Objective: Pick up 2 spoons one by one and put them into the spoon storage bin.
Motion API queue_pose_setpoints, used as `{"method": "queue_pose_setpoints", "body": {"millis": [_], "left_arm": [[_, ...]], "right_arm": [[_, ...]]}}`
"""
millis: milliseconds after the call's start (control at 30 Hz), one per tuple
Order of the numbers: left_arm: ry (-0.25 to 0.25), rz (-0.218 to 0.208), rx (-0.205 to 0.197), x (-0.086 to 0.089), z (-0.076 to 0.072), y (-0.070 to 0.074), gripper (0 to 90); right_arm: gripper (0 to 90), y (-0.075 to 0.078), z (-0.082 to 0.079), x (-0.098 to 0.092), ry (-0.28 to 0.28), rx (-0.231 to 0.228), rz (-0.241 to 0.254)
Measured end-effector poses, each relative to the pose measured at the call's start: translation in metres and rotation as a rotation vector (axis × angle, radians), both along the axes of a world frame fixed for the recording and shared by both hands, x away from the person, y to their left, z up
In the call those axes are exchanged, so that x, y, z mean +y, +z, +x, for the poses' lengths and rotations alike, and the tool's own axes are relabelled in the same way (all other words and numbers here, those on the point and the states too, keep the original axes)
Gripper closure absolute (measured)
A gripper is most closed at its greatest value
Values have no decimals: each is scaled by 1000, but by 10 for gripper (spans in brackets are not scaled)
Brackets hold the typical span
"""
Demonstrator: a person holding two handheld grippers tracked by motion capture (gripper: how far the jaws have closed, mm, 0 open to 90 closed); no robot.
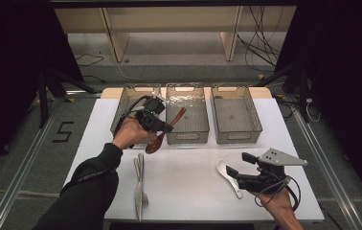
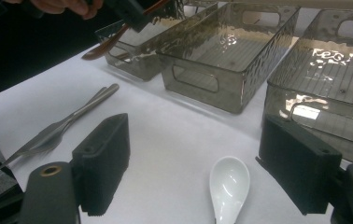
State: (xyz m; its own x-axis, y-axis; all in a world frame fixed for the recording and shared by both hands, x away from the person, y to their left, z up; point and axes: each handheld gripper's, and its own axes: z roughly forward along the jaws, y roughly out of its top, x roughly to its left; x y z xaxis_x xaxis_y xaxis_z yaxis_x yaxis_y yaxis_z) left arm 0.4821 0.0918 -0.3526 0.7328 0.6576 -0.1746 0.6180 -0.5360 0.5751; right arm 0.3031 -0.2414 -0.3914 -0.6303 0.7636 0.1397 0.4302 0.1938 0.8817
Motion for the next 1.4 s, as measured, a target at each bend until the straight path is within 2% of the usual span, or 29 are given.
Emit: {"method": "queue_pose_setpoints", "body": {"millis": [167, 433, 733, 1167, 1333, 1400], "left_arm": [[27, -25, -1, -5, 18, 3, 802], [66, -39, -19, -12, 40, 4, 802], [101, -27, -11, -22, 64, 0, 801], [150, -55, -39, -39, 80, -6, 800], [155, -44, -50, -43, 82, -11, 799], [166, -53, -48, -44, 84, -13, 797]], "right_arm": [[256, 0, 0, 0, 1, 1, 5], [256, -1, 1, -1, 4, 4, 8], [256, -1, 1, -1, 4, 4, 12], [256, -1, 1, -1, 9, 3, 12], [256, -1, 1, -2, 10, 5, 13], [256, -1, 0, -1, 13, 2, 12]]}}
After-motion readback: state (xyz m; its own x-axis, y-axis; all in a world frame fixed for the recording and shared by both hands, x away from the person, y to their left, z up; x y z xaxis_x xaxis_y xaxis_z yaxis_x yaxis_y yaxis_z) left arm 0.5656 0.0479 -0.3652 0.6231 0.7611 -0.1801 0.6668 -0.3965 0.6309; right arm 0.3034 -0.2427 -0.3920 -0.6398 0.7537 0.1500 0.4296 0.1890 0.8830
